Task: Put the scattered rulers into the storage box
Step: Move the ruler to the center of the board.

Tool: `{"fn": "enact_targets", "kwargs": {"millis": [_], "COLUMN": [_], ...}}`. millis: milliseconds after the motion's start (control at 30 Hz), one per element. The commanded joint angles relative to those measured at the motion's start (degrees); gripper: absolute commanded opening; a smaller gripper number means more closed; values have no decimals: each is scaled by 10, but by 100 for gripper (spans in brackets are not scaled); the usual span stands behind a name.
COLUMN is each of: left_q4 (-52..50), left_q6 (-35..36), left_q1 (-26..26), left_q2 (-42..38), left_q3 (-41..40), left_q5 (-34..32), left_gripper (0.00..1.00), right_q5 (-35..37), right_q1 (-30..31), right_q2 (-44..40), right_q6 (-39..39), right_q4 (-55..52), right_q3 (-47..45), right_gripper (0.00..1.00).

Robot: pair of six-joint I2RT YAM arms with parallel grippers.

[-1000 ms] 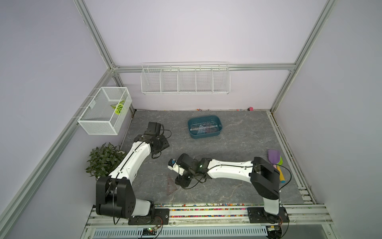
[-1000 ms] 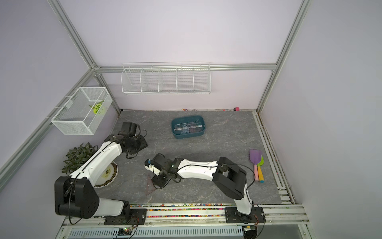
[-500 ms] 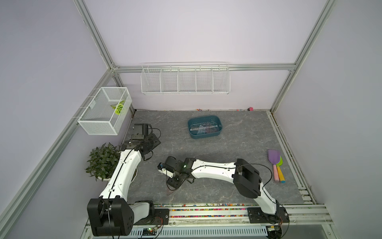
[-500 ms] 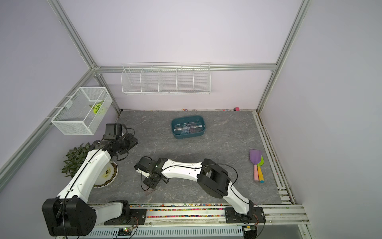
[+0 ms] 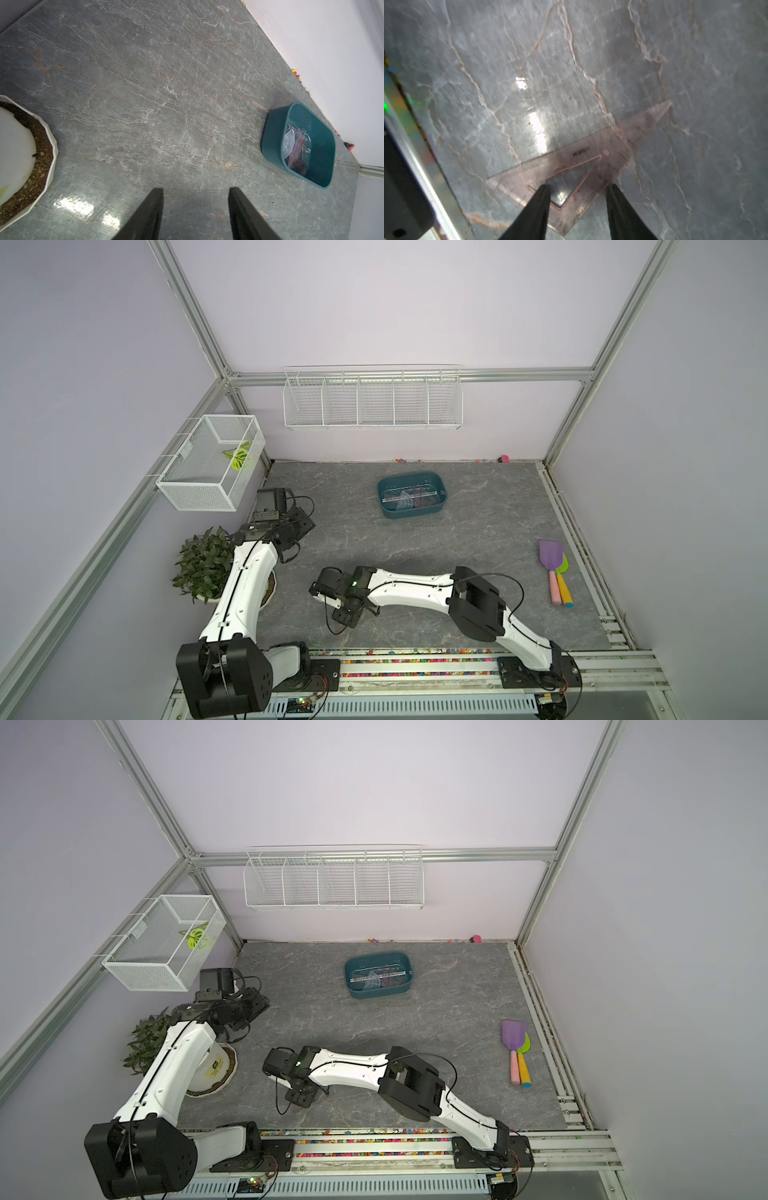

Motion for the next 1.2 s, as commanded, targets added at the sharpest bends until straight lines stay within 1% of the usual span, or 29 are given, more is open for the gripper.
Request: {"fn": "enact_targets", "kwargs": {"millis": [0, 100, 200, 267, 467, 533, 667, 733, 867, 967, 1067, 1100, 1167], "left_q4": [5, 6, 10, 12, 28, 41, 63, 72, 97, 114, 122, 121, 121], "left_q6": [13, 13, 12, 10, 17, 19, 13, 11, -9, -15, -13, -12, -10], "left_q1": [4, 4, 4, 4, 4, 4, -5, -26, -100, -156, -197, -207, -230], "left_q2": [-3, 0, 3, 7, 19, 21, 29, 38, 71, 107, 143, 151, 165], "left_q3": [15, 14, 12, 11, -3, -12, -30, -35, -50, -62, -70, -72, -76], "left_q5": [12, 16, 23, 33, 78, 96, 127, 128, 126, 131, 156, 159, 161], "left_gripper": [56, 56, 56, 56, 55, 55, 55, 56, 56, 56, 56, 55, 56], "right_q5": [45, 73, 80, 78, 80, 91, 110, 112, 117, 93, 38, 10, -72], "right_q1": [0, -2, -13, -26, -72, -86, -134, -160, -196, -210, -223, -230, -257], "right_q2": [8, 1, -17, -30, -58, -65, -101, -128, -177, -196, -216, -225, -247], "right_q6": [-2, 8, 22, 39, 85, 102, 139, 155, 182, 202, 216, 221, 240], "right_q4": [-30, -25, -8, 7, 44, 49, 66, 85, 110, 130, 160, 176, 229], "right_q3": [-1, -17, -49, -73, -148, -170, -239, -281, -340, -362, -384, -396, -435], "right_gripper": [42, 34, 26, 23, 22, 23, 22, 22, 23, 25, 25, 25, 26]}}
